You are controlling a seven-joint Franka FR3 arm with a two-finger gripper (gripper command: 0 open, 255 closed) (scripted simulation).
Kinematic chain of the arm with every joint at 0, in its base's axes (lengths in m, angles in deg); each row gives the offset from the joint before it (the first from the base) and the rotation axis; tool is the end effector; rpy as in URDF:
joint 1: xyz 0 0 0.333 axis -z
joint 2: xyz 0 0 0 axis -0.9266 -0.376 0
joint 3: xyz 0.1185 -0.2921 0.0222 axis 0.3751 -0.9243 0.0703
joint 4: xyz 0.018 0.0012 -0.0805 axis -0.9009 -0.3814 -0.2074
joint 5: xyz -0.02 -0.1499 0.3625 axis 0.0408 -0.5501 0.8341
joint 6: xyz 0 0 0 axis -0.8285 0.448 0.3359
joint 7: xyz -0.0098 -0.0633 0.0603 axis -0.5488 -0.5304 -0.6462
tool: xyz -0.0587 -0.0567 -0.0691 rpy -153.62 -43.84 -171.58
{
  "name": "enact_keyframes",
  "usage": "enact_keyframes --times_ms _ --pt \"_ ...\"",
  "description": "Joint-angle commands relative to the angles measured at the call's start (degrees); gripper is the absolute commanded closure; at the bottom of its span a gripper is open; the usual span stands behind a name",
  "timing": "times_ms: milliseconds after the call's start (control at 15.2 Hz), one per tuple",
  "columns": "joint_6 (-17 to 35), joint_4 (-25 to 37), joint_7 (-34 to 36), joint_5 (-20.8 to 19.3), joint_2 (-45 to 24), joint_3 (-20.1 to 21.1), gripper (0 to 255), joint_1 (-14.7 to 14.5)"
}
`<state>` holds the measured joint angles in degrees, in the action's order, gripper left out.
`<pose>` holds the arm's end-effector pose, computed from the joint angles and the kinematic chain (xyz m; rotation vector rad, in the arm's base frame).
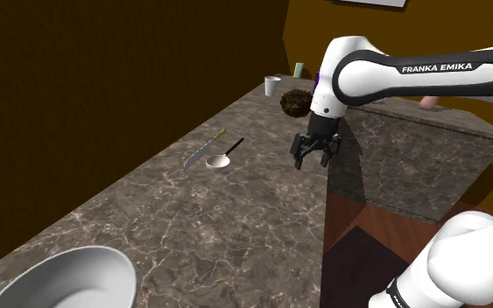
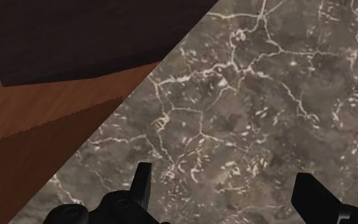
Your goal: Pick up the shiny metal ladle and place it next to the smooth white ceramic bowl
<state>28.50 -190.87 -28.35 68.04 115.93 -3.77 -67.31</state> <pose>0.3820 0.0685 0.5033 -3.0479 0.4925 0.1275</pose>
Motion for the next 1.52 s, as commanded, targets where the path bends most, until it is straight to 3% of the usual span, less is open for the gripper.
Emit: enact_keyframes --times_ms 0,396,792,1452 --pt "3.3 1.1 5.2 0.7 -3.1 2.4 0 0.2" --pt "11.0 8.6 19.2 -1.2 -14.6 7.5 0 1.9" --pt "15.7 18.9 34.0 -7.2 -27.2 10.7 0 3.1" --pt "15.2 42.8 56.0 -19.7 -48.6 8.9 0 0.1"
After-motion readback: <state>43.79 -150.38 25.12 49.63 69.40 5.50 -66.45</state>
